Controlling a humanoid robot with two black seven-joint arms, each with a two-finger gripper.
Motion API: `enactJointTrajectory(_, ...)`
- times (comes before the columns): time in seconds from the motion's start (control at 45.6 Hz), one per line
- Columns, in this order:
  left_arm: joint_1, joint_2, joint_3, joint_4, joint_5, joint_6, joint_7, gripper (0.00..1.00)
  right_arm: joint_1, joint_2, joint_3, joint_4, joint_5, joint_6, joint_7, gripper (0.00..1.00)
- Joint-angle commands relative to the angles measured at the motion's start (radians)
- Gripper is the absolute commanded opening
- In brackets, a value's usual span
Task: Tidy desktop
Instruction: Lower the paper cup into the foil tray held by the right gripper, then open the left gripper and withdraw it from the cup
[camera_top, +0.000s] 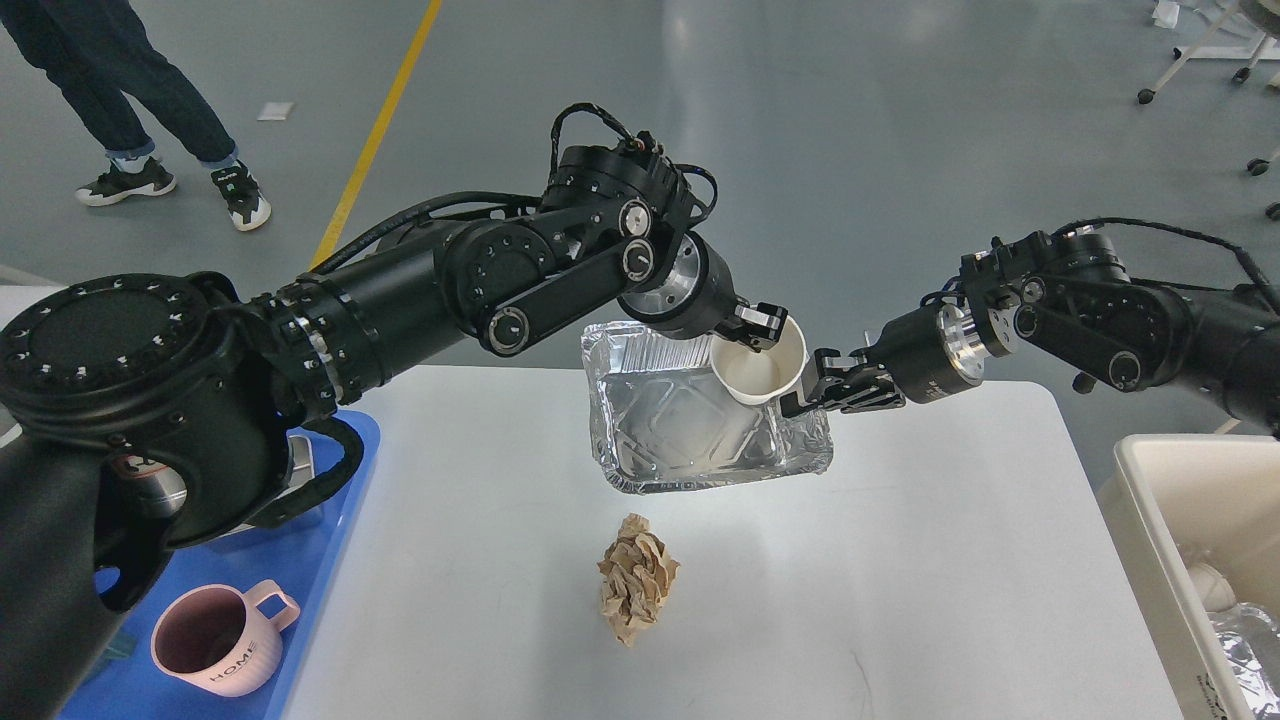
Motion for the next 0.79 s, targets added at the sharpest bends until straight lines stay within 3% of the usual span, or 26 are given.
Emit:
enactJointTrajectory(0.0,-0.011,0.003,0.001,0.007,-0.053,-0.006,0.005,0.96,0.000,-0.003,0.000,0.000,0.000,0.001,0.000,0.00)
enactJointTrajectory(0.219,-0.048,0.005,-0.005,0.015,-0.144,-0.006,0.005,0.97,0.000,-0.005,0.000,0.002,0.000,0.001,0.001,0.00)
enactJointTrajectory(0.549,-0.126,0.005,-0.011,0.137,-0.331,0.059,0.005,0.97,0.000,-0.006,0.000,0.002,0.000,-0.001,0.000,0.00)
enactJointTrajectory(0.658,-0.134,0.032,-0.010,0.137,-0.394,0.117,0.005,0.97,0.000,-0.006,0.000,0.002,-0.001,-0.001,0.000,0.00)
enactJointTrajectory(0.768,-0.112,0.098,-0.005,0.137,-0.406,0.230,-0.009,0.97,0.000,-0.006,0.000,0.002,-0.001,-0.002,0.000,0.00)
